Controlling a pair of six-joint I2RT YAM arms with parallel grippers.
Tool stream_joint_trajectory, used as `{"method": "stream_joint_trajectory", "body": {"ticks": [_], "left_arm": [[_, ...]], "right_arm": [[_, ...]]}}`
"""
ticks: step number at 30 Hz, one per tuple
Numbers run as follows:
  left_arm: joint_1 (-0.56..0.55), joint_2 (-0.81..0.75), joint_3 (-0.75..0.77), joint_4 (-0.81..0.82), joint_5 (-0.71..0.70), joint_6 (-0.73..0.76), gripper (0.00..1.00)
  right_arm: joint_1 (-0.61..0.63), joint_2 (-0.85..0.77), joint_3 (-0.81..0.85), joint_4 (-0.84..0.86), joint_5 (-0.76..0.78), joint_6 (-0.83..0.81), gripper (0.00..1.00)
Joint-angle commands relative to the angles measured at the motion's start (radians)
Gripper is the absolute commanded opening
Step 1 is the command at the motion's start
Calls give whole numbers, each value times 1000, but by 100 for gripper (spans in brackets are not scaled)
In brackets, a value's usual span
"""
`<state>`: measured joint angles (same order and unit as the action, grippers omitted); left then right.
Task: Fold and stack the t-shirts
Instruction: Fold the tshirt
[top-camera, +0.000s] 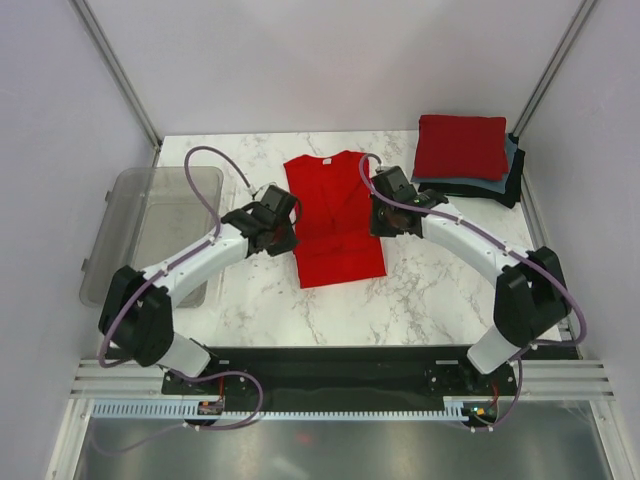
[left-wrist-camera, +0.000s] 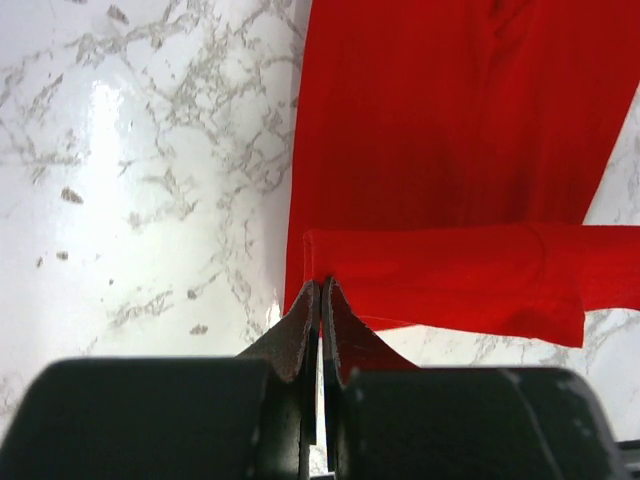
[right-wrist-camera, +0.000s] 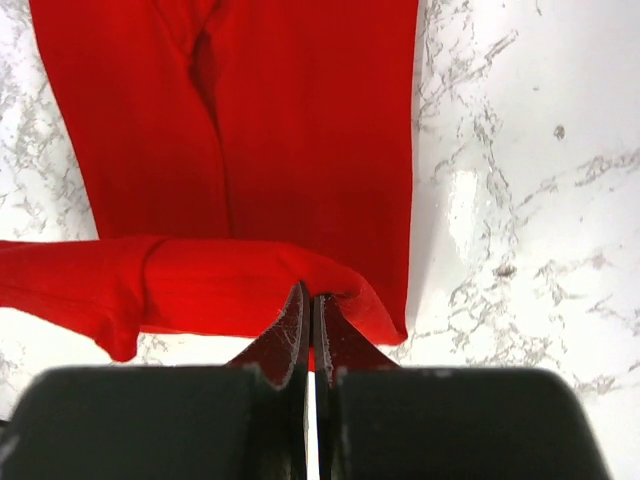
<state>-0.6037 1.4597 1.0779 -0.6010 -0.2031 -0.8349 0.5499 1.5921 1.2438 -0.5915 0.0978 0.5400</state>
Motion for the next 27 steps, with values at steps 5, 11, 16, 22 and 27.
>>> {"method": "stream_joint_trajectory", "body": {"ticks": [5,11,16,22,27], "left_arm": [[71,178,148,67,64,134,2],[102,264,211,69,88,141,2],[143,387,292,60,134,177,14],[248,507,542,-81,260,223,61],[260,365,630,-214,234,258,65]], "right_arm": [[-56,121,111,58,-56,-75,0],[-79,236,173,67,-93,-87,0],[-97,337,227,67,-95,-78,9],[-140,480,563,-141,-63,-74,75],[-119,334,662,-222,-61,-77,75]]}}
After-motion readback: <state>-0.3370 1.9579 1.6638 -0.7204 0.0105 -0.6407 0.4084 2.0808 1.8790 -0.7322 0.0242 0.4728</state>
